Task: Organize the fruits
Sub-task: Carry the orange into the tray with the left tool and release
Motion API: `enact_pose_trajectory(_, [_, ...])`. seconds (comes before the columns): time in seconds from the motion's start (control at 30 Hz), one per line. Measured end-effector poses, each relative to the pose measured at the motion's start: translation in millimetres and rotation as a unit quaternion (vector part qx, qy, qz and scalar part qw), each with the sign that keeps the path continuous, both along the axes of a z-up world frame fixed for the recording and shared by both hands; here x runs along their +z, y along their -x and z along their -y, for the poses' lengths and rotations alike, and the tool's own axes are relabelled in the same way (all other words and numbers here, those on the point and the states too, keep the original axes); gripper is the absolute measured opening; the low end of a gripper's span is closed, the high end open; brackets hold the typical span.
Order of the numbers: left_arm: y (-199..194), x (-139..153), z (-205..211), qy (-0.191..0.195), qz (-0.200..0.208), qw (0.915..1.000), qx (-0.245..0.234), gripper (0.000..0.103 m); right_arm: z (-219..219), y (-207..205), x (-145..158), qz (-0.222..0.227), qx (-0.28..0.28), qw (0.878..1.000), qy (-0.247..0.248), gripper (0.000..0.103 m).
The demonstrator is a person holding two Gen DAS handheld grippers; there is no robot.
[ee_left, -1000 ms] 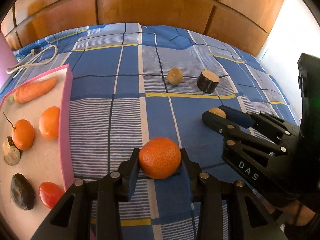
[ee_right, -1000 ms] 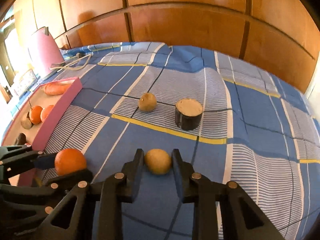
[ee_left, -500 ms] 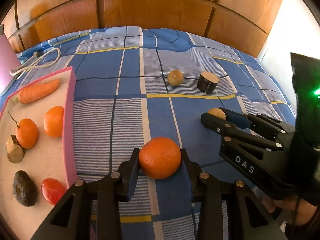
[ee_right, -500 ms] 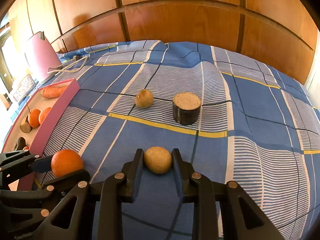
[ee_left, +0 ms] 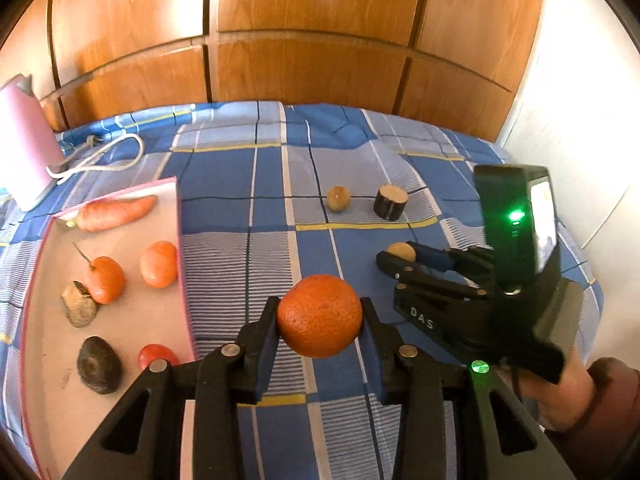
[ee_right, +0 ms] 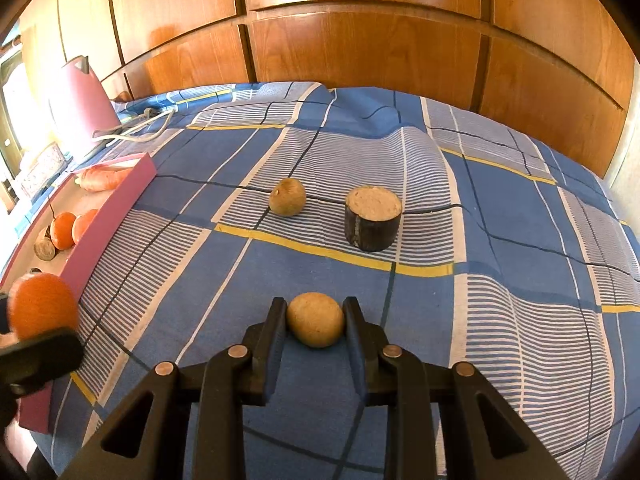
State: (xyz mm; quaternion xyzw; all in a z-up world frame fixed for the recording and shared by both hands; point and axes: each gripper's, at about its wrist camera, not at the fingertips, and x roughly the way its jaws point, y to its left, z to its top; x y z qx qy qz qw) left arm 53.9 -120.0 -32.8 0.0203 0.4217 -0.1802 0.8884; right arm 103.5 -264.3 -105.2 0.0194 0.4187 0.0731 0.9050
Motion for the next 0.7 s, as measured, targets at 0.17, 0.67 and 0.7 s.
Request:
enact_pose_trajectory(0.17, [11.5,13.2,-15.2,0.007,0.010,0.9999,0.011,0.038,-1.3,-0.1,0.2,0.001,0.000,1.000,0.006,0.028])
enact_pose_trajectory(0.67, [3.6,24.7,-157.1,0.023,0.012,0.9853,0.169,0.038,-3.2,0.3,0.7,0.001,0.000,1.000,0.011,0.028])
enact_pose_trajectory(0.7, [1.1,20.6,-165.5,0.018,0.006,0.9837,0.179,0.038,-3.2,0.3,0.7,0.001,0.000,1.000,0.011,0.028])
